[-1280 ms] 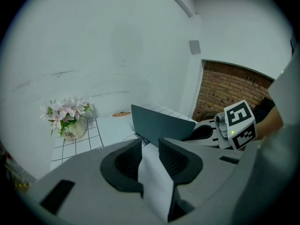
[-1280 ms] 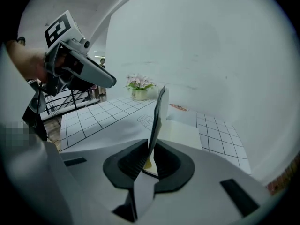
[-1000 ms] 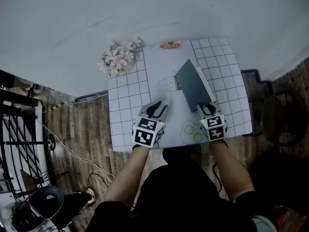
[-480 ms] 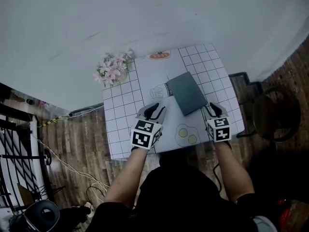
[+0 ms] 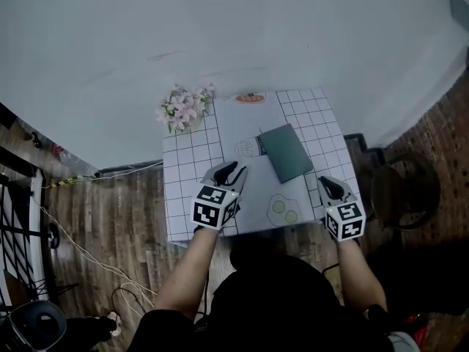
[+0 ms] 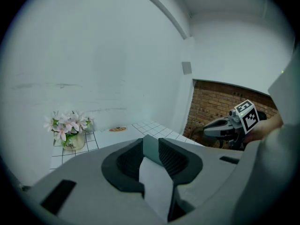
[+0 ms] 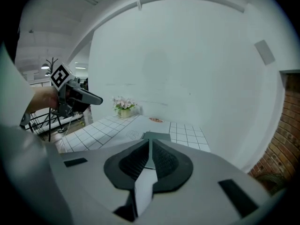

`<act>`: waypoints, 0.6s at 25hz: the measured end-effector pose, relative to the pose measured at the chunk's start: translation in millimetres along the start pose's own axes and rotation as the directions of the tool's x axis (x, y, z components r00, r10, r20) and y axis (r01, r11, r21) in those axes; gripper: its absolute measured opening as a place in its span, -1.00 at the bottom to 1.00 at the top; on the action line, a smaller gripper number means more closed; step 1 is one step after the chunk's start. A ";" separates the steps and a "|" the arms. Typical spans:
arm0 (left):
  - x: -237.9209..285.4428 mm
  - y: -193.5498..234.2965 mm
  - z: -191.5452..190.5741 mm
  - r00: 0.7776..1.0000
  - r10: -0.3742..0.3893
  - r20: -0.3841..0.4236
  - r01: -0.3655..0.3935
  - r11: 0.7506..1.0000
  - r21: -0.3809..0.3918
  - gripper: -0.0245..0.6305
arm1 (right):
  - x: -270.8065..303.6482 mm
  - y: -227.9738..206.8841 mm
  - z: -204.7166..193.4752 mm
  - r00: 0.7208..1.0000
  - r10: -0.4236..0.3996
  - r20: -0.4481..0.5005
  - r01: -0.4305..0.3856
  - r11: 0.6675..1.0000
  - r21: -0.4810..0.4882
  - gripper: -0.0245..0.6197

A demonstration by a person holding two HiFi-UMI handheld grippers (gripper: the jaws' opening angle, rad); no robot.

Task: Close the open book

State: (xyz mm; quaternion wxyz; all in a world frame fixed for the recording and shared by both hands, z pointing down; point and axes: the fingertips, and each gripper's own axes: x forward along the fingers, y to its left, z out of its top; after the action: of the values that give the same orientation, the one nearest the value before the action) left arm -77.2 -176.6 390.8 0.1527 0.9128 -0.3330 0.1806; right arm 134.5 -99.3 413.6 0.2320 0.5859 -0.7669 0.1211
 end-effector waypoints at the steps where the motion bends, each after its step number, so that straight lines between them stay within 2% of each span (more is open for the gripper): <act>1: -7.4 0.5 7.0 1.000 0.004 0.019 -0.004 1.000 -0.003 -0.64 | -1.6 3.9 10.4 0.999 0.021 0.027 -0.021 1.000 0.000 -0.86; 4: -30.6 -3.1 22.5 0.998 0.035 0.055 -0.035 0.999 -0.001 -0.64 | -7.8 14.1 41.9 0.990 0.089 0.113 -0.088 0.996 -0.015 -0.87; 9: -51.9 -0.5 38.2 0.989 0.129 0.070 -0.128 0.992 -0.014 -0.64 | 4.2 18.2 84.9 0.958 0.228 0.172 -0.230 0.973 -0.009 -0.91; 12: -60.1 6.3 47.3 0.973 0.216 0.078 -0.214 0.976 -0.034 -0.64 | 9.0 19.5 113.5 0.925 0.322 0.203 -0.321 0.946 -0.039 -0.91; 15: -60.9 7.3 58.7 0.954 0.282 0.105 -0.275 0.958 -0.076 -0.64 | 7.6 8.6 140.4 0.899 0.372 0.232 -0.357 0.928 -0.105 -0.91</act>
State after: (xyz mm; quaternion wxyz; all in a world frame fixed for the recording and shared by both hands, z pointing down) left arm -112.1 -171.6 313.5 0.1339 0.8605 -0.4719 0.1374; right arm 94.7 -167.5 297.0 0.1251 0.4350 -0.8893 0.0652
